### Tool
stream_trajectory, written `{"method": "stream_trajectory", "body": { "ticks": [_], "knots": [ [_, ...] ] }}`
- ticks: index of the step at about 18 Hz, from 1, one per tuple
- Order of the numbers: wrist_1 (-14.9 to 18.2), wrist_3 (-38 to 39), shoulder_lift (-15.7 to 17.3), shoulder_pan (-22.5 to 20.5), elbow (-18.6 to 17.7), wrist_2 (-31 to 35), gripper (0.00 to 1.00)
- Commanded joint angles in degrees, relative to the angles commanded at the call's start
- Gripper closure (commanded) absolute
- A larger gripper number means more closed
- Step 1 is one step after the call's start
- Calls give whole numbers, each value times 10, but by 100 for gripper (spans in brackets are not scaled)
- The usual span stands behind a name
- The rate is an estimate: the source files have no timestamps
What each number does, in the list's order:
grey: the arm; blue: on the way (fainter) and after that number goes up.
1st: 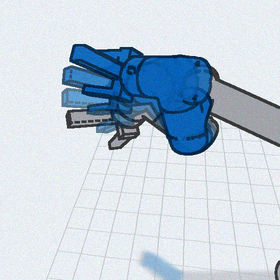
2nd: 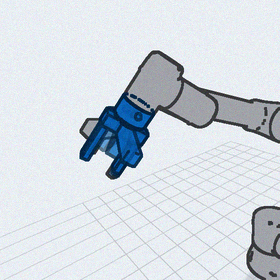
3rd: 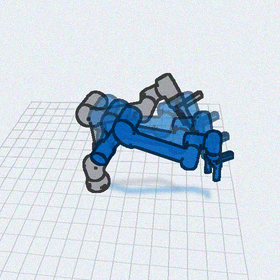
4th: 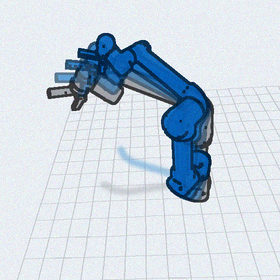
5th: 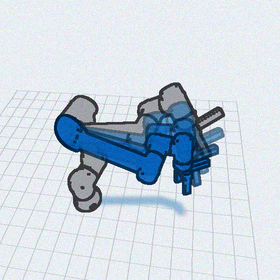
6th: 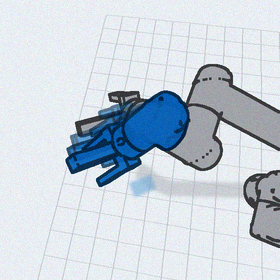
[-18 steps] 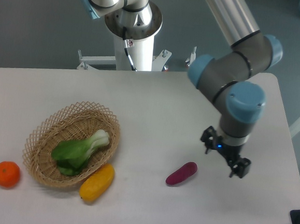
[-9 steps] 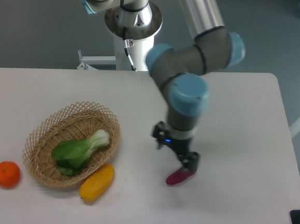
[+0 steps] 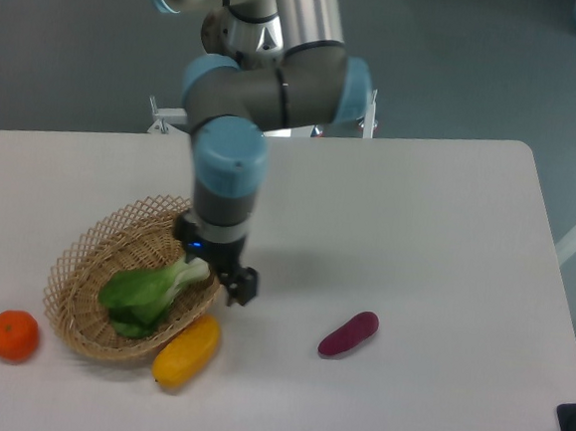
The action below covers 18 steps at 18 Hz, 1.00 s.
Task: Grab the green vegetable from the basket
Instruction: 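Lower the gripper into the basket onto the green bok choy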
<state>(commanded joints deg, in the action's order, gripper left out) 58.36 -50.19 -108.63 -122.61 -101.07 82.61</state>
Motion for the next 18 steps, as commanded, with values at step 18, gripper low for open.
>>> {"method": "stream_trajectory", "body": {
  "ticks": [18],
  "knots": [
    [-31, 27, -59, 42, -16, 63, 0]
  ]
}}
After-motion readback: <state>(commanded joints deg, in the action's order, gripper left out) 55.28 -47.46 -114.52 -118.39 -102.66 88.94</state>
